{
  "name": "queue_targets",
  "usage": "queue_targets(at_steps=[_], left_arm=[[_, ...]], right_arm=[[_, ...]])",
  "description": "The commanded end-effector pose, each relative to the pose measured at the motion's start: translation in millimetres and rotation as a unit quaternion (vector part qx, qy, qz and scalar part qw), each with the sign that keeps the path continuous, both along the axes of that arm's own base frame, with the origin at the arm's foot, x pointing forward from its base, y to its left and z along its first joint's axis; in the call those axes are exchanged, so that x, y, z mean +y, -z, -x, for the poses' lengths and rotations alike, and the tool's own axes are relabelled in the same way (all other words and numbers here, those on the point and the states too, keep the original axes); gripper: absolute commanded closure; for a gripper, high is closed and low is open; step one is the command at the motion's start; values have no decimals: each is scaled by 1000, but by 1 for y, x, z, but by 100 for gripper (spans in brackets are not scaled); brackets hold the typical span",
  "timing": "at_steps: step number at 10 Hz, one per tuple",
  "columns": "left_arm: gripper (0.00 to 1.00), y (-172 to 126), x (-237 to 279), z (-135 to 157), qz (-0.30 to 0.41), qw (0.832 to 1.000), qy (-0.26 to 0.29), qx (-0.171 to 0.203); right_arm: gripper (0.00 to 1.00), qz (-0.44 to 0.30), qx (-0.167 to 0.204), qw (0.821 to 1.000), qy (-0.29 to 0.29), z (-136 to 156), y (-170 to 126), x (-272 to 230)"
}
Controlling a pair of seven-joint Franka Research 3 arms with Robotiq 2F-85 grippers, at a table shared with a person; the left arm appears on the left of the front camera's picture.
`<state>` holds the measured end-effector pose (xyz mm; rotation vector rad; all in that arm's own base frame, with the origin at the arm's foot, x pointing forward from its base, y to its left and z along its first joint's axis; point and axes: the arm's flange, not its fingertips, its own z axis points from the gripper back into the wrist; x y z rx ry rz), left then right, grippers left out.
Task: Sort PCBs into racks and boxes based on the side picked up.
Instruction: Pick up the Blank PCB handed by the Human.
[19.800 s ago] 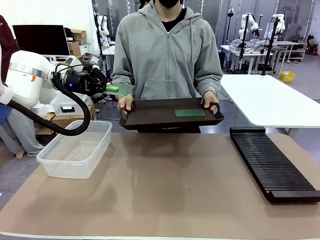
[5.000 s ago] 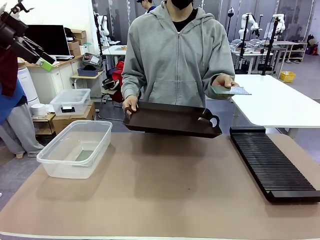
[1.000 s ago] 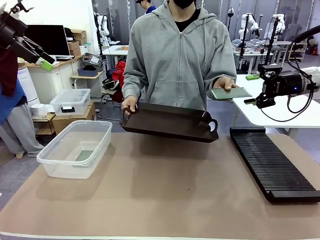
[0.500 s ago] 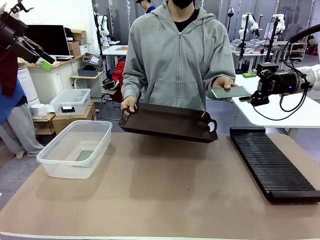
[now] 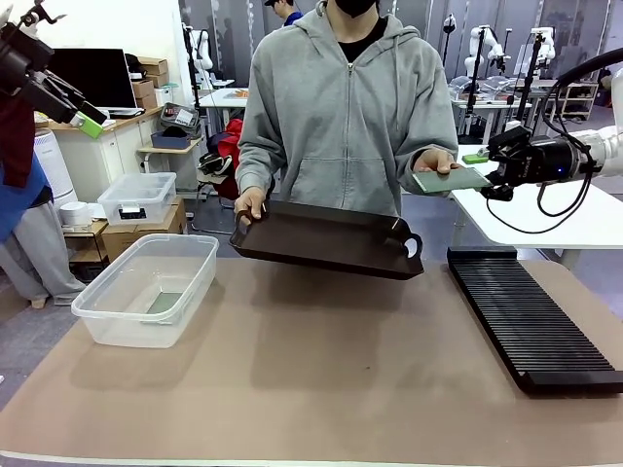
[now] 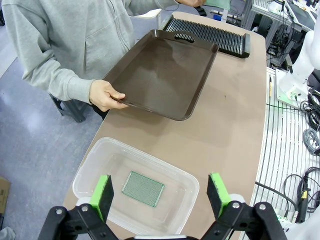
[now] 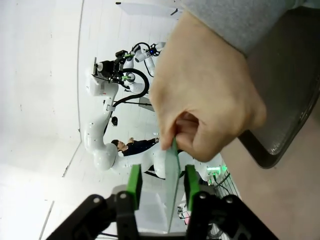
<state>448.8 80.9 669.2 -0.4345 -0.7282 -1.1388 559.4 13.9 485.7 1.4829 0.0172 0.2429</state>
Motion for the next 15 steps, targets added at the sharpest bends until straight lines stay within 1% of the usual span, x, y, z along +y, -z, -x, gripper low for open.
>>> queue_targets(at_steps=[1, 2, 8, 9, 11, 12, 13, 14, 15], left_arm=[[0, 1, 0, 0, -2, 1000, -1, 1], [0, 1, 0, 0, -2, 1000, -1, 1], [0, 1, 0, 0, -2, 1000, -1, 1], [0, 1, 0, 0, -2, 1000, -1, 1], [0, 1, 0, 0, -2, 1000, -1, 1], [0, 1, 0, 0, -2, 1000, -1, 1], [0, 1, 0, 0, -2, 1000, -1, 1], [0, 1, 0, 0, -2, 1000, -1, 1], [0, 1, 0, 0, -2, 1000, -1, 1]], right_arm=[[93, 1, 2, 1000, -16, -3, 0, -1], [100, 4, 6, 1000, -18, -3, 0, -4], [100, 10, 22, 999, -34, 0, 3, -5], [100, 15, 22, 999, -30, 0, 3, -5], [100, 0, 16, 999, -35, 2, 3, -9], [100, -11, 9, 1000, -12, 2, 2, -10], [100, -10, 12, 1000, 19, 2, 1, -11], [100, 5, 11, 1000, -16, 2, 5, -6], [100, 5, 11, 1000, -16, 2, 5, -6]])
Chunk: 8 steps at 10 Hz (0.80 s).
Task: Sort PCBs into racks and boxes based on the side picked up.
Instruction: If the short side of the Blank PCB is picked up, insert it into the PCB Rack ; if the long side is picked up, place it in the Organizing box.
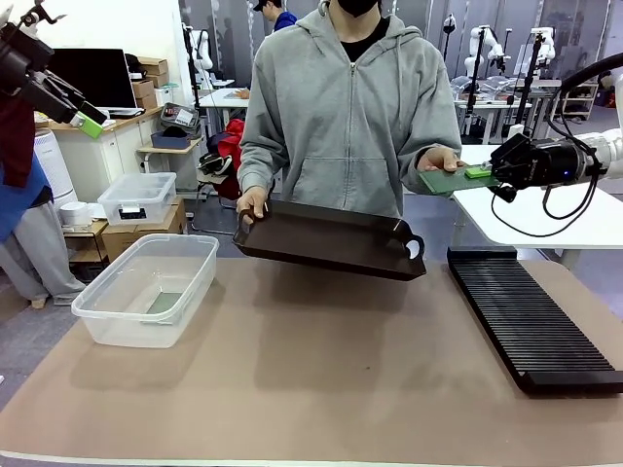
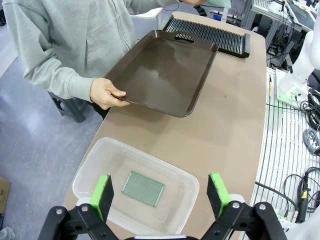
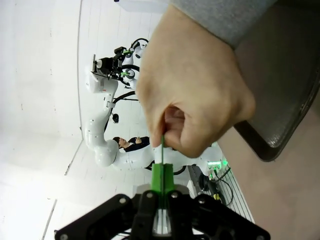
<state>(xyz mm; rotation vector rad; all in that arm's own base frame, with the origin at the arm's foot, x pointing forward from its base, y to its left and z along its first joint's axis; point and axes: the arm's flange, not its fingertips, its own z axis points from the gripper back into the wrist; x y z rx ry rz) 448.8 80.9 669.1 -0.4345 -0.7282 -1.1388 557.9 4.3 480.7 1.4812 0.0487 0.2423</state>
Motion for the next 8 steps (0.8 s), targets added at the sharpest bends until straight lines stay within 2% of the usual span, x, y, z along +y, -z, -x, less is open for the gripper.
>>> queue_targets(at_steps=[1, 8], left_arm=[[0, 0, 0, 0, -2, 1000, -1, 1], [0, 0, 0, 0, -2, 1000, -1, 1]], right_arm=[[100, 3, 1, 1000, -7, 1, 0, 4], [100, 3, 1, 1000, -7, 1, 0, 4]])
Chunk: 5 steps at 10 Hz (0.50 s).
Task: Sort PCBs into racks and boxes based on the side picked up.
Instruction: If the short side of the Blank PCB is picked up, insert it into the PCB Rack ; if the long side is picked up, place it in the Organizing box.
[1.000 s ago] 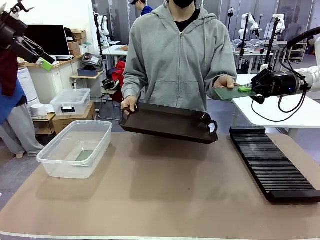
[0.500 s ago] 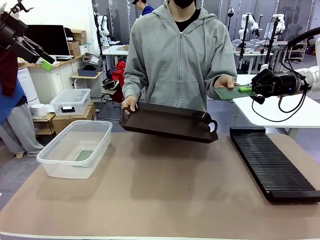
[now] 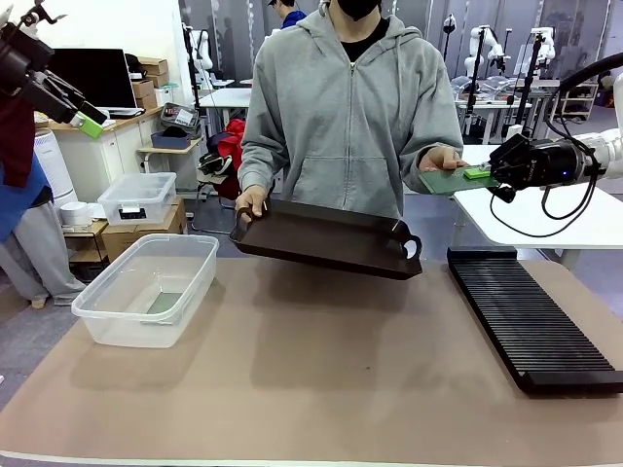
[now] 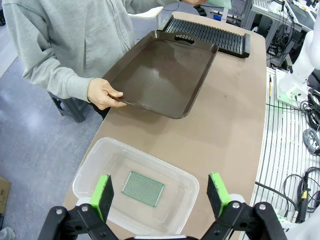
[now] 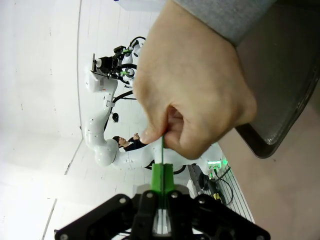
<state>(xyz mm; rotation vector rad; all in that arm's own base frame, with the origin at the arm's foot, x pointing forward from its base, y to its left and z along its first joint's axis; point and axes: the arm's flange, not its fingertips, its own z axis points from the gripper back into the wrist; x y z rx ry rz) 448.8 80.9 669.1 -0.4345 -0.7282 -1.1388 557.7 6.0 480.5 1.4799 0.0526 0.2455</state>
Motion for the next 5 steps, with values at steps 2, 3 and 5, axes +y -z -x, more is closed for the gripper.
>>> queue_targets(at_steps=[2, 3, 5], left_arm=[[0, 0, 0, 0, -2, 1000, -1, 1], [0, 0, 0, 0, -2, 1000, -1, 1], [0, 0, 0, 0, -2, 1000, -1, 1]], right_arm=[[100, 2, 0, 1000, -5, 1, 0, 2], [100, 2, 0, 1000, -5, 1, 0, 2], [100, 2, 0, 1000, -5, 1, 0, 2]])
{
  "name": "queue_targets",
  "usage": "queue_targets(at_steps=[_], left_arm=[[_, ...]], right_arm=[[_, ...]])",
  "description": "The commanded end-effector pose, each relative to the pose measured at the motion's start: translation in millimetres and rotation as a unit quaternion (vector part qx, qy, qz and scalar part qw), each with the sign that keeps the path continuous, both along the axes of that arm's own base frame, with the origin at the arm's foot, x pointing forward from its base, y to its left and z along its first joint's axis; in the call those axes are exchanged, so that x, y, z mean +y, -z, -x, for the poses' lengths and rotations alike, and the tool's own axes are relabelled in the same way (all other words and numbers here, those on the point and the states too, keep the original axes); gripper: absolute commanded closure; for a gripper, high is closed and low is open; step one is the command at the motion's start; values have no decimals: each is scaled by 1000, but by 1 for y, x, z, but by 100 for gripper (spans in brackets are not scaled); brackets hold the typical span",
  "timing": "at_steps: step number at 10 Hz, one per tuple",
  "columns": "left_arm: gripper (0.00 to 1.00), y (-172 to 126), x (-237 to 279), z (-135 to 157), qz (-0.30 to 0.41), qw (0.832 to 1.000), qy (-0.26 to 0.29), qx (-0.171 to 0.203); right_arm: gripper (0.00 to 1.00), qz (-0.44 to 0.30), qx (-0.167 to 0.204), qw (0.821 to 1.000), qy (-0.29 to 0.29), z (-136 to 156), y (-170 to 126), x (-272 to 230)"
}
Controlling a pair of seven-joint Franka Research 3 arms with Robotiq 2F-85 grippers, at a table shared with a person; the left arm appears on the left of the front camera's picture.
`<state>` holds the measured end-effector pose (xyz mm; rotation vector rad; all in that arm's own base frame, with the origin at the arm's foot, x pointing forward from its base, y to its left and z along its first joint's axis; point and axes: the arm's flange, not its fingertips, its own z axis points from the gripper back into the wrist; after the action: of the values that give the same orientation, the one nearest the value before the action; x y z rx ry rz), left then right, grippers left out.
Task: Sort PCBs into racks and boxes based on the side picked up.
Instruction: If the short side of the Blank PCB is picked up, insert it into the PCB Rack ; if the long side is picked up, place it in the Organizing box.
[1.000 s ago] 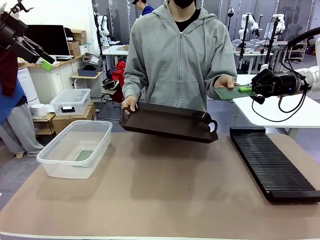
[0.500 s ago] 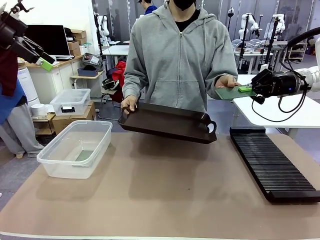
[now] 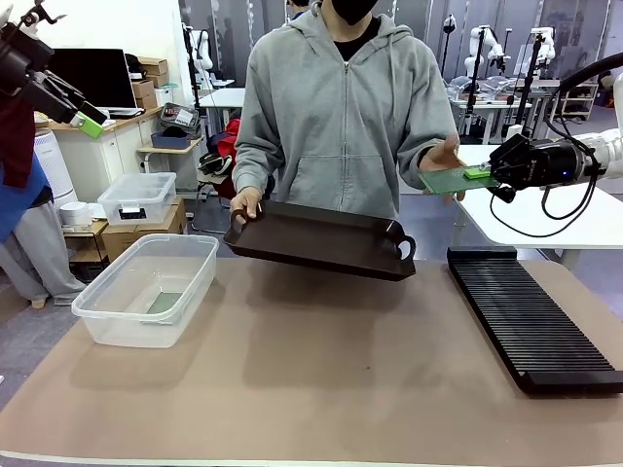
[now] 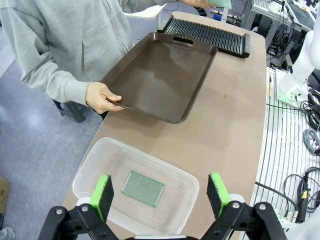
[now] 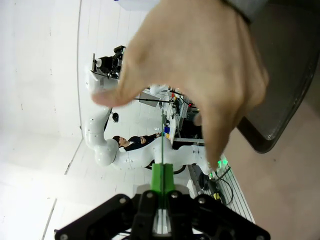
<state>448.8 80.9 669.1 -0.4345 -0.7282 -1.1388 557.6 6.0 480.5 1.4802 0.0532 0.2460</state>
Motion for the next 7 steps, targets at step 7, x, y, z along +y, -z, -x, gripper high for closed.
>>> queue_targets(at_steps=[7], left_arm=[[0, 0, 0, 0, -2, 1000, -1, 1]], right_arm=[[100, 2, 0, 1000, -4, 1, 0, 2]])
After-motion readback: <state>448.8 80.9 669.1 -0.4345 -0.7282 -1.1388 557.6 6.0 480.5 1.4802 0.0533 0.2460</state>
